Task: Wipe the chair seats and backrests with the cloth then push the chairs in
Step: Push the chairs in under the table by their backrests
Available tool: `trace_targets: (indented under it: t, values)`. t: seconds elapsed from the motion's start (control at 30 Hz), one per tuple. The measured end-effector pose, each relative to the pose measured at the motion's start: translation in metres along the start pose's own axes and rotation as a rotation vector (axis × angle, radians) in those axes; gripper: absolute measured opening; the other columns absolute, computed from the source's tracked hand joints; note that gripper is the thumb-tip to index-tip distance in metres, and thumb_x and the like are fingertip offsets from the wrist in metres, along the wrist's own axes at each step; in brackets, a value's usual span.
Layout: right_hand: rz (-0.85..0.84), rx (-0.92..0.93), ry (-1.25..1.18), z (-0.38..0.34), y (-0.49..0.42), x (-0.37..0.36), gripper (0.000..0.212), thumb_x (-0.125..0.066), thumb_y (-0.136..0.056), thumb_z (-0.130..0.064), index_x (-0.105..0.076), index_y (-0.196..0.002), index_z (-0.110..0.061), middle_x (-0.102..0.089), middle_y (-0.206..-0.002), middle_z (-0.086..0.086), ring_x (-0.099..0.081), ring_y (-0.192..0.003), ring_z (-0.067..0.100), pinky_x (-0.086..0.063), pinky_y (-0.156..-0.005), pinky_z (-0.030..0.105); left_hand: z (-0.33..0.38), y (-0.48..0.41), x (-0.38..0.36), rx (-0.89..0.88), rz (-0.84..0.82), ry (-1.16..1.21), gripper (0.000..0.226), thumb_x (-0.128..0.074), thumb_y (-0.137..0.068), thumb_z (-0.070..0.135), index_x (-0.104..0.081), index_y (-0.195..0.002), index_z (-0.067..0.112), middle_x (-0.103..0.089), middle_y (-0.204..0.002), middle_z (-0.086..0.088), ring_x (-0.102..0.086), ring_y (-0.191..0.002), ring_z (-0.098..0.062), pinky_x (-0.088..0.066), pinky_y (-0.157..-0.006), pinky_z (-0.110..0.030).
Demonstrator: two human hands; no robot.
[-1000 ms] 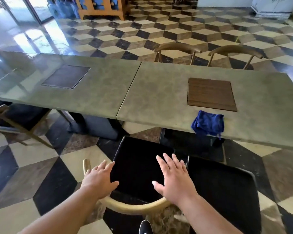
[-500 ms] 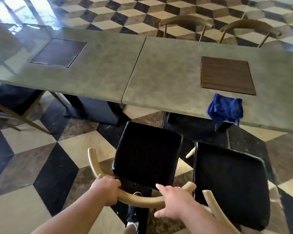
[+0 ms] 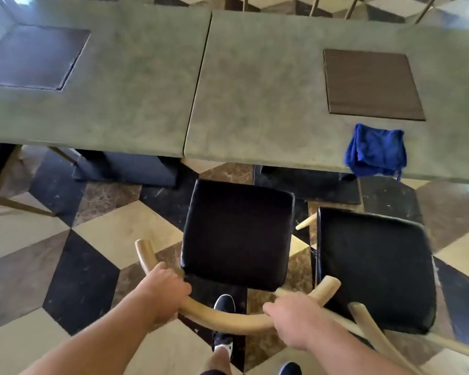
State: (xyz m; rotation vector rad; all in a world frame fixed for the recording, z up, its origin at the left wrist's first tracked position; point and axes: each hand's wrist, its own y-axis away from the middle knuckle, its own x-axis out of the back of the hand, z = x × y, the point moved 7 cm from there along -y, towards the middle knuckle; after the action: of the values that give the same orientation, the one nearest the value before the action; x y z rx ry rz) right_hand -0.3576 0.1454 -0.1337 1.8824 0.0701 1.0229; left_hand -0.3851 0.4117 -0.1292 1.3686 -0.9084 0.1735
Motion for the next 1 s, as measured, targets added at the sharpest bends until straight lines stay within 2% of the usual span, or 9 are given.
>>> trace_targets:
  t: [0.13,0.23,0.43,0.6,0.7,0.77,0.87,0.93,1.0]
  values:
    - [0.153,-0.013,0.043,0.03,-0.008,0.072,0.018,-0.062,-0.088,-0.018,-0.057,-0.098,-0.033,-0.059,-0.081,-0.008,-0.061,-0.074,0.023,-0.053,-0.072,0.044,-0.04,-0.018,0.051,0.022,0.064,-0.022,0.018,-0.064,-0.097,0.031,-0.064,-0.114,0.035,-0.071,-0.114,0.008,-0.067,-0.109,-0.021,-0.044,-0.102,-0.044]
    - [0.206,-0.028,0.032,0.05,-0.019,0.117,0.02,-0.068,-0.086,-0.02,-0.06,-0.095,-0.035,-0.059,-0.079,-0.011,-0.061,-0.075,0.017,-0.056,-0.073,0.041,-0.068,-0.03,0.083,0.046,0.069,-0.035,0.02,-0.063,-0.096,0.031,-0.063,-0.115,0.037,-0.07,-0.113,0.01,-0.066,-0.108,-0.018,-0.043,-0.102,-0.042]
    - [0.258,-0.049,0.123,0.096,-0.053,0.172,0.024,-0.069,-0.083,-0.023,-0.05,-0.086,-0.038,-0.053,-0.072,-0.012,-0.056,-0.069,0.017,-0.039,-0.066,0.04,-0.113,-0.069,0.141,0.084,0.144,-0.017,0.018,-0.066,-0.094,0.032,-0.063,-0.11,0.039,-0.066,-0.102,0.013,-0.066,-0.104,-0.016,-0.039,-0.094,-0.039]
    - [0.268,-0.077,0.169,0.13,-0.081,0.194,0.026,-0.067,-0.082,-0.021,-0.047,-0.081,-0.036,-0.053,-0.071,-0.011,-0.059,-0.068,0.02,-0.043,-0.066,0.04,-0.132,-0.108,0.156,0.095,0.184,-0.013,0.016,-0.066,-0.093,0.03,-0.06,-0.105,0.04,-0.067,-0.103,0.013,-0.067,-0.104,-0.018,-0.038,-0.091,-0.041]
    - [0.28,-0.064,0.171,0.135,-0.096,0.197,0.029,-0.071,-0.08,-0.022,-0.046,-0.081,-0.038,-0.05,-0.068,-0.012,-0.056,-0.065,0.017,-0.048,-0.066,0.04,-0.14,-0.125,0.148,0.089,0.172,-0.003,0.019,-0.068,-0.093,0.03,-0.064,-0.109,0.04,-0.069,-0.102,0.014,-0.067,-0.102,-0.016,-0.041,-0.096,-0.041]
    - [0.274,-0.038,0.185,0.127,-0.107,0.191,0.032,-0.071,-0.08,-0.022,-0.044,-0.081,-0.038,-0.046,-0.066,-0.012,-0.05,-0.058,0.014,-0.043,-0.062,0.04,-0.146,-0.13,0.135,0.092,0.13,-0.012,0.024,-0.067,-0.093,0.029,-0.064,-0.113,0.042,-0.07,-0.104,0.014,-0.067,-0.102,-0.016,-0.044,-0.1,-0.041]
    - [0.296,-0.029,0.214,0.12,-0.12,0.178,0.031,-0.07,-0.082,-0.023,-0.041,-0.084,-0.036,-0.043,-0.065,-0.011,-0.04,-0.053,0.011,-0.038,-0.06,0.039,-0.153,-0.133,0.123,0.095,0.123,-0.013,0.03,-0.065,-0.092,0.027,-0.063,-0.116,0.044,-0.068,-0.104,0.014,-0.065,-0.1,-0.015,-0.045,-0.098,-0.039]
    - [0.315,-0.038,0.213,0.122,-0.123,0.178,0.03,-0.072,-0.084,-0.031,-0.043,-0.086,-0.035,-0.045,-0.066,-0.012,-0.046,-0.056,0.014,-0.041,-0.061,0.04,-0.156,-0.134,0.122,0.098,0.13,-0.007,0.029,-0.066,-0.092,0.03,-0.063,-0.116,0.044,-0.068,-0.104,0.014,-0.064,-0.099,-0.014,-0.045,-0.097,-0.039]
    - [0.334,-0.045,0.192,0.121,-0.119,0.179,0.032,-0.072,-0.084,-0.052,-0.047,-0.089,-0.033,-0.051,-0.07,-0.01,-0.052,-0.063,0.016,-0.044,-0.063,0.04,-0.155,-0.132,0.121,0.117,0.14,0.003,0.026,-0.068,-0.093,0.036,-0.064,-0.118,0.044,-0.068,-0.106,0.014,-0.064,-0.1,-0.014,-0.047,-0.099,-0.04]
